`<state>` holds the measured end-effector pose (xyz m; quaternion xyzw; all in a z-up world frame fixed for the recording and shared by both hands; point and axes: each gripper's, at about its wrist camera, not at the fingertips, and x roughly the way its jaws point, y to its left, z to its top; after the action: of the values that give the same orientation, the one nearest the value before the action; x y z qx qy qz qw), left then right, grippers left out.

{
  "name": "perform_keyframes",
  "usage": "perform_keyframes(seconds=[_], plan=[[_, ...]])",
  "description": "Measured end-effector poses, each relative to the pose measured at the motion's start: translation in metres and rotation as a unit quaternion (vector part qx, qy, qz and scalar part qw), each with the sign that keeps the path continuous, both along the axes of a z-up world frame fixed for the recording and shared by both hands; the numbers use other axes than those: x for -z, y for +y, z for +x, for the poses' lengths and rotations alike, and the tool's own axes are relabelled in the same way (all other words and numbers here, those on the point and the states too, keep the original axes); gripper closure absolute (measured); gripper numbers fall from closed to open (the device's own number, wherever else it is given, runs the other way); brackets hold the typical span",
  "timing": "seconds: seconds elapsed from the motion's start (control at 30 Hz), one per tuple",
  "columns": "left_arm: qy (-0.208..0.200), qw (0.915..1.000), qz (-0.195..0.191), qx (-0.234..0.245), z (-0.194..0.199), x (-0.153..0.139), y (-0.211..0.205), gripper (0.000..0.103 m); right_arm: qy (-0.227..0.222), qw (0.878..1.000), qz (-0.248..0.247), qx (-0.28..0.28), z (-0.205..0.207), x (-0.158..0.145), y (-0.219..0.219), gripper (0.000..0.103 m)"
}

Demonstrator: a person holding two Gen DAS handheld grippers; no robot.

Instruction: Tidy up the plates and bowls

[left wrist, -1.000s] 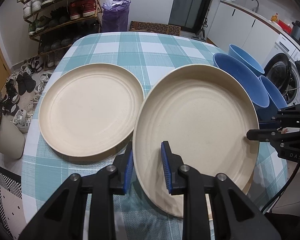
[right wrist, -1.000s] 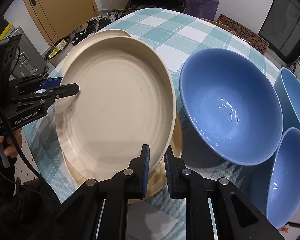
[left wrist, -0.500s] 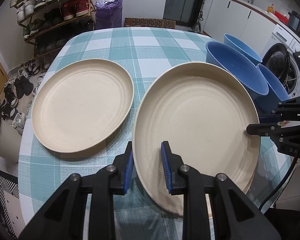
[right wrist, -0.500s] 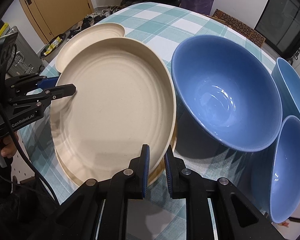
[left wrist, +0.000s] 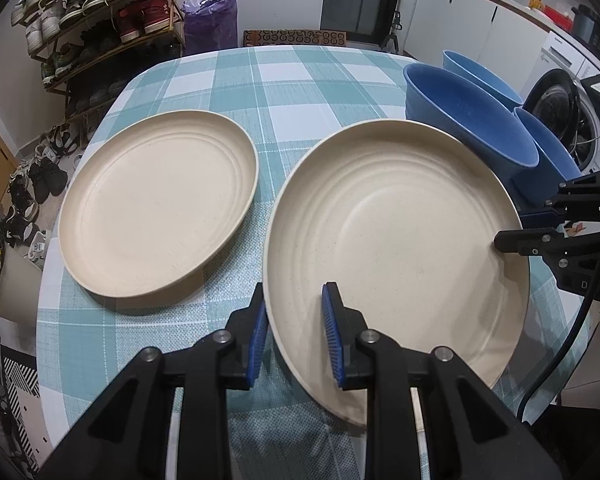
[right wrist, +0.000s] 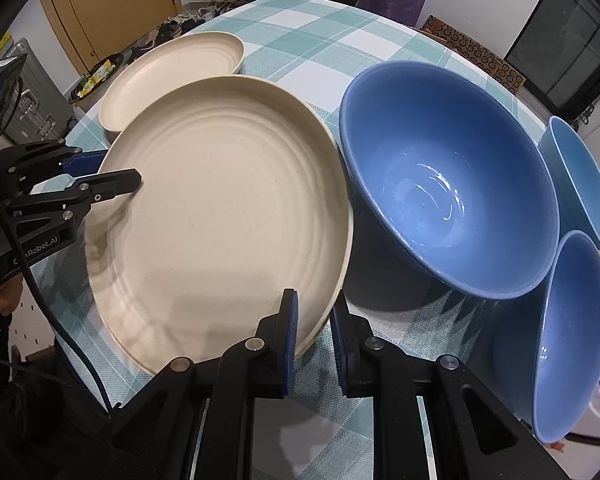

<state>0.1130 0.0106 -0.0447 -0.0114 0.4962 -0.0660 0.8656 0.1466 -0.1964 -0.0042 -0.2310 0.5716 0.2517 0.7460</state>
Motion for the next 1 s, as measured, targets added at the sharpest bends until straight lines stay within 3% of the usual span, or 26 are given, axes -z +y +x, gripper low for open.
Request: perform_keyframes(seconds=[1.0], plan=[[0.015, 0.9997, 0.013, 0.015, -0.005, 0.011, -0.002, 0.076, -0.022, 0.999, -0.044, -0.009, -0.002, 0.017, 0.011, 0.079]])
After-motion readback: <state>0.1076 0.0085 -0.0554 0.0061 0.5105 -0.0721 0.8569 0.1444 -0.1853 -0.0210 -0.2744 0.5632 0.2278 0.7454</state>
